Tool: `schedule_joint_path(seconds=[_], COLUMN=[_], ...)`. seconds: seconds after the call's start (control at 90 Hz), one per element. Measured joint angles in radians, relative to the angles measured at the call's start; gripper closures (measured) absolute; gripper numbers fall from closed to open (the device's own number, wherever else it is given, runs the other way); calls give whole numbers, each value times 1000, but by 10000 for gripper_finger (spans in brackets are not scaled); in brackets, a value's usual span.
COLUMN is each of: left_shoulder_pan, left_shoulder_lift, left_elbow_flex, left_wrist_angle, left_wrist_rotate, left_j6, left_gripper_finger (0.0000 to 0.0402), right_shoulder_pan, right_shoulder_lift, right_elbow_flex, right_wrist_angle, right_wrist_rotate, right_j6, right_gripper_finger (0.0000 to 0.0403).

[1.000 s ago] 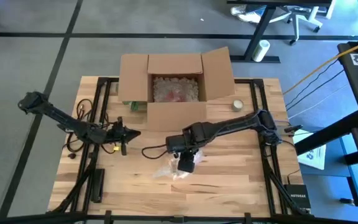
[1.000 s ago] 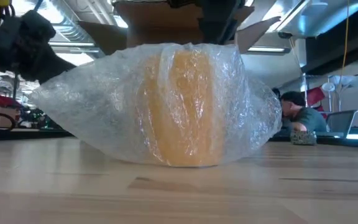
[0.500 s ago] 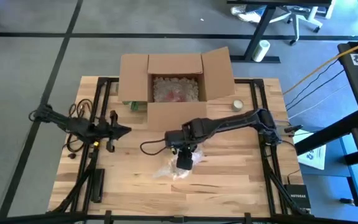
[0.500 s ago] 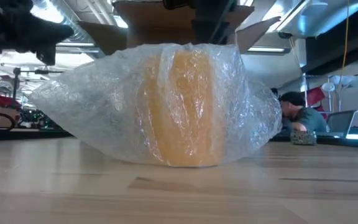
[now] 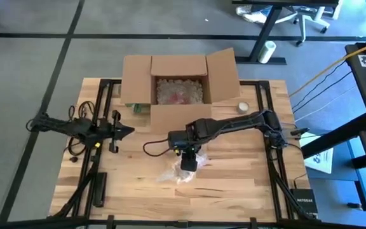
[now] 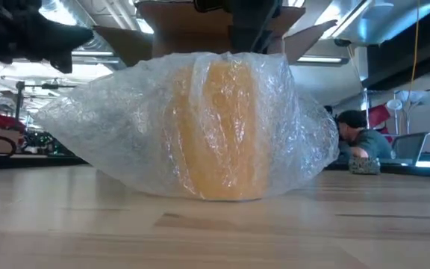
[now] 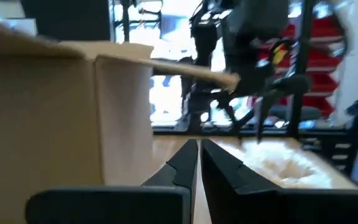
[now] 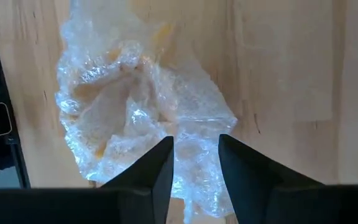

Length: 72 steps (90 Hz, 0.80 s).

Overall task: Wrap mug
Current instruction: Put the wrapped yellow cup into the cardboard box

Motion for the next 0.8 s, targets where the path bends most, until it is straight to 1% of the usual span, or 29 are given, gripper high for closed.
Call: schedule_joint_path(seconds=[0.233,0.411,0.489,0.622,0.8], left_shoulder_pan=[125,208,238,270,277], left_shoulder_lift=[0,0,0,0,1], left_elbow_flex=[0,0,0,0,0], left_wrist_angle=[-62,-75,-84,-95,-96], left_wrist_rotate=[15,113,171,235,243], left_j6=[-45,-76,-92,-98,-97], left_gripper_finger=[400,400,400,400,400], right_shoulder_pan=[1,1,1,1,2], right_shoulder_lift=[0,0,0,0,14], right_elbow_flex=[0,0,0,0,1], right_wrist_angle=[10,18,18,18,15], right_wrist_rotate=[-26,-34,-34,-33,-33], right_j6=[5,6,6,2,-69], right_gripper_finger=[288,288,288,288,288])
